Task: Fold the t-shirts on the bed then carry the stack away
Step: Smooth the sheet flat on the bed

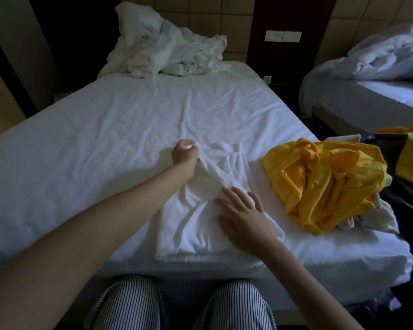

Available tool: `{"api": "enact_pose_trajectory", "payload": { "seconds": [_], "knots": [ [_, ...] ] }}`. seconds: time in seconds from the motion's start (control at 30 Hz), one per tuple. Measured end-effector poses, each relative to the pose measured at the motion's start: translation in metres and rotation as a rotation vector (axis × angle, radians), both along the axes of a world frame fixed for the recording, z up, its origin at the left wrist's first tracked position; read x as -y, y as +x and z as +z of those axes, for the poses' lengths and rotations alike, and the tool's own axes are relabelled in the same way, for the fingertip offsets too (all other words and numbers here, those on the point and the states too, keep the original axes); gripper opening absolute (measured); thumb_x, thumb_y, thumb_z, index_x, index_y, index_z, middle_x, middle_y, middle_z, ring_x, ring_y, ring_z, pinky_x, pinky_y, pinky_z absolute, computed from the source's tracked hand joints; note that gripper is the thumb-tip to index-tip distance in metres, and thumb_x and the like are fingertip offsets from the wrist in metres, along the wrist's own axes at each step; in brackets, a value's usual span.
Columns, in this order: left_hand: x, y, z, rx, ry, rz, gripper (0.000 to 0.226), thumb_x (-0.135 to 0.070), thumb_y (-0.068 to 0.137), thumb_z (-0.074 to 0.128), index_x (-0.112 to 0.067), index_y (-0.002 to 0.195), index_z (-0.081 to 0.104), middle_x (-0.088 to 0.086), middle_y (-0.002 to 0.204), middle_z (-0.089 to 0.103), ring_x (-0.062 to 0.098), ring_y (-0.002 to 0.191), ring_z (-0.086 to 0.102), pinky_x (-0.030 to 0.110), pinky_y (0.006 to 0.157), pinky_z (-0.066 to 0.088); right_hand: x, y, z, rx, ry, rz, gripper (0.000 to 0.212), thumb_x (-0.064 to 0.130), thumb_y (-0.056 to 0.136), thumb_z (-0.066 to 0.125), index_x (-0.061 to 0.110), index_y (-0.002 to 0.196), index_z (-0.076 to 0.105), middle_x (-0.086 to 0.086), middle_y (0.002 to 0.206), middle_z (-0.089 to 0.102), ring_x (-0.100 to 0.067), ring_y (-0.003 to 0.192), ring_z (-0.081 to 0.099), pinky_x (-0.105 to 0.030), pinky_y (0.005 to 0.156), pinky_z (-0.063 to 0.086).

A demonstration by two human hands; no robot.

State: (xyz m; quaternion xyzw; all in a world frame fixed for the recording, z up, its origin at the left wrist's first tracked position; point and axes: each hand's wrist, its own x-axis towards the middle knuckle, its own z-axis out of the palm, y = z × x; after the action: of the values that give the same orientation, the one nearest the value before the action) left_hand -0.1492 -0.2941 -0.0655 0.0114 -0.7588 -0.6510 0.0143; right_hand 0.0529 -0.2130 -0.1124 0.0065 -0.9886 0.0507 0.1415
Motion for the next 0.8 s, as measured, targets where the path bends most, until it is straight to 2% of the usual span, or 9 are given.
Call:
{"api": "enact_pose_trajectory", "payload": {
  "seconds": [0.07,0.13,0.23,0.3,0.43,0.53,0.6,0.67,0.8],
  "knots": [
    [-0.034,-0.011,0.026,-0.021,0.029,-0.130,0.024,0.001,0.084,0.051,-0.014,0.098,0.063,0.003,0.086,0.061,0.019,0.071,0.059,0.020,0.057,0.050,-0.006,-0.003,-0.001,-0.014,0.035,-0.002,0.047,0.047,0.095,0.028,0.025,0.122,0.060,-0.002,0.136,0.053,-0.024,0.128,0.046,-0.039,0.105,0.017],
    [-0.066,-0.018,0.043,0.027,0.091,-0.350,0.031,0.006,0.084,0.051,-0.014,0.107,0.058,0.008,0.097,0.054,0.017,0.069,0.056,0.020,0.057,0.050,-0.011,-0.012,0.002,0.008,0.048,-0.032,0.058,0.049,0.099,0.013,0.025,0.121,0.060,-0.001,0.135,0.055,-0.023,0.128,0.046,-0.039,0.105,0.018],
    [-0.086,-0.019,0.046,0.191,0.038,-0.789,0.064,-0.008,0.091,0.057,-0.025,0.145,0.028,0.007,0.120,0.042,0.019,0.097,0.053,0.030,0.081,0.048,-0.016,-0.030,0.009,0.010,-0.033,-0.071,0.068,0.054,0.097,0.005,0.023,0.123,0.060,-0.005,0.135,0.054,-0.025,0.129,0.047,-0.038,0.112,0.016],
    [-0.086,-0.015,0.040,0.087,-0.186,-0.917,0.066,-0.018,0.093,0.056,-0.029,0.148,0.022,0.003,0.137,0.038,0.019,0.125,0.044,0.033,0.097,0.040,-0.016,-0.047,0.020,-0.043,-0.116,-0.090,0.066,0.054,0.094,0.009,0.021,0.131,0.053,-0.005,0.145,0.043,-0.025,0.139,0.030,-0.038,0.114,0.007],
    [-0.061,-0.010,0.022,-0.437,-0.370,-0.684,0.030,-0.016,0.089,0.050,-0.009,0.114,0.065,0.008,0.117,0.065,0.024,0.109,0.060,0.021,0.083,0.042,-0.020,-0.094,0.033,0.118,-0.243,-0.191,0.050,0.042,0.101,0.021,0.026,0.148,0.022,-0.005,0.157,0.015,-0.025,0.145,0.005,-0.040,0.116,0.001],
    [-0.020,-0.020,-0.016,-0.666,-0.739,-0.628,0.045,-0.037,0.084,0.039,-0.022,0.116,0.066,0.002,0.124,0.063,0.018,0.118,0.055,0.030,0.101,0.039,-0.030,-0.112,0.012,0.283,-0.356,-0.296,0.052,0.049,0.099,0.022,0.036,0.148,0.013,-0.005,0.158,0.005,-0.030,0.145,0.000,-0.047,0.115,0.002],
    [0.001,-0.031,-0.046,-0.596,-1.125,-0.671,0.054,-0.055,0.091,0.028,-0.038,0.141,0.038,-0.006,0.151,0.035,0.013,0.140,0.028,0.038,0.114,0.018,-0.035,-0.113,-0.001,0.309,-0.377,-0.351,0.053,0.052,0.097,0.022,0.040,0.148,0.010,0.000,0.159,-0.001,-0.027,0.145,-0.005,-0.045,0.115,-0.002],
    [-0.001,-0.046,-0.056,-0.433,-1.232,-0.654,0.059,-0.063,0.092,0.021,-0.043,0.147,0.015,-0.009,0.158,0.012,0.016,0.146,0.007,0.049,0.116,0.005,-0.036,-0.115,-0.005,0.301,-0.379,-0.366,0.055,0.054,0.096,0.023,0.041,0.148,0.009,0.002,0.159,-0.003,-0.025,0.145,-0.007,-0.044,0.114,-0.004],
    [-0.028,-0.065,-0.039,-0.266,-1.291,-0.656,0.051,-0.058,0.095,0.016,-0.049,0.145,0.014,-0.011,0.159,0.006,0.027,0.145,0.003,0.059,0.112,0.000,-0.036,-0.116,-0.004,0.273,-0.379,-0.377,0.056,0.055,0.096,0.026,0.041,0.148,0.009,0.002,0.159,-0.002,-0.025,0.145,-0.006,-0.044,0.114,-0.003]
  ]
}}
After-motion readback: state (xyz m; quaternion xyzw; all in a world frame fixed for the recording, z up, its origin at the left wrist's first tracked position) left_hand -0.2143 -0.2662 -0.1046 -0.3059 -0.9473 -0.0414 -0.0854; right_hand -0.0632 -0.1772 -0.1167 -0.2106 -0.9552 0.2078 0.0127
